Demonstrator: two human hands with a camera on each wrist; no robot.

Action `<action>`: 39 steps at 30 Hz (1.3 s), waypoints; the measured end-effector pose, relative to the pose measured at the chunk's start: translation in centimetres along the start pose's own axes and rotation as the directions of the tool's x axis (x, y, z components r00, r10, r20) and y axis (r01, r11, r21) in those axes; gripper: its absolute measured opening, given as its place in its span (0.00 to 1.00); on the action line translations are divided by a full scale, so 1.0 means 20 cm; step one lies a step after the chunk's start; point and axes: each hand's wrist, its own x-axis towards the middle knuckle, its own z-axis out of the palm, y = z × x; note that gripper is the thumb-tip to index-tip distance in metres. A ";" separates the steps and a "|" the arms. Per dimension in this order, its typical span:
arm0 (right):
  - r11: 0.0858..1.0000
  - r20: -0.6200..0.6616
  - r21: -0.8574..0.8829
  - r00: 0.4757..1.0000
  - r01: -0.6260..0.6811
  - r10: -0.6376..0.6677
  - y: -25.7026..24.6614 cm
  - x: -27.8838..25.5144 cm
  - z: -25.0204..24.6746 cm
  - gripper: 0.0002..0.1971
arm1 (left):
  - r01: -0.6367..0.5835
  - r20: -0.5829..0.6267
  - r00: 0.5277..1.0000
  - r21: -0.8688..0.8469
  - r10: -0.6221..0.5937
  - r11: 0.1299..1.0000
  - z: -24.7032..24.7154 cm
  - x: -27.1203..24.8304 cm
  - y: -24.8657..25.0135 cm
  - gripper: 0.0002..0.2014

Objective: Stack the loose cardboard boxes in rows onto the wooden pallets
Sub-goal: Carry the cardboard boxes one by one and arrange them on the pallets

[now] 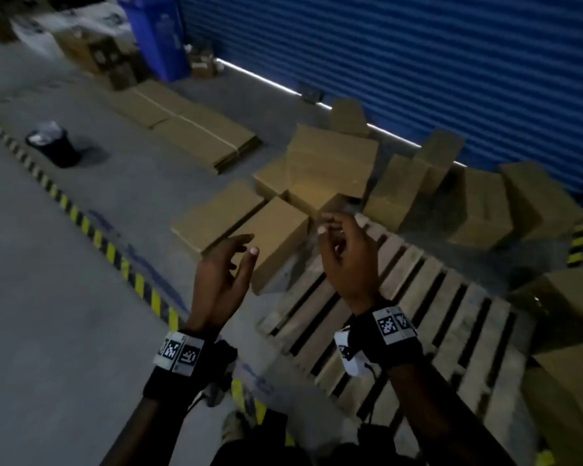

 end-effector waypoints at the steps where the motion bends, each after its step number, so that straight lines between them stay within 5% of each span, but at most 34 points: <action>1: 1.000 0.003 0.021 1.000 -0.012 0.012 -0.01 0.02 0.07 0.12 | 0.024 -0.015 1.000 -0.013 -0.024 1.000 -0.06 0.02 -0.05 0.14; 11: 0.988 0.119 0.107 0.988 -0.109 0.096 -0.15 0.30 1.03 0.11 | 0.099 -0.049 0.994 0.032 -0.097 0.995 -0.53 0.40 -0.81 0.15; 23: 0.979 0.240 -0.006 0.950 -0.204 0.200 0.28 0.77 1.94 0.11 | 0.207 0.062 0.973 0.176 -0.220 0.962 -0.58 0.89 -1.70 0.19; 33: 0.955 0.220 -0.032 0.930 -0.296 0.295 0.53 1.18 2.55 0.13 | 0.230 0.157 0.951 0.216 -0.267 0.949 -0.67 1.51 -2.26 0.23; 39: 0.915 0.077 -0.063 0.912 -0.399 0.404 0.59 1.28 2.84 0.13 | 0.147 0.238 0.951 0.211 -0.196 0.966 -0.76 1.83 -2.65 0.24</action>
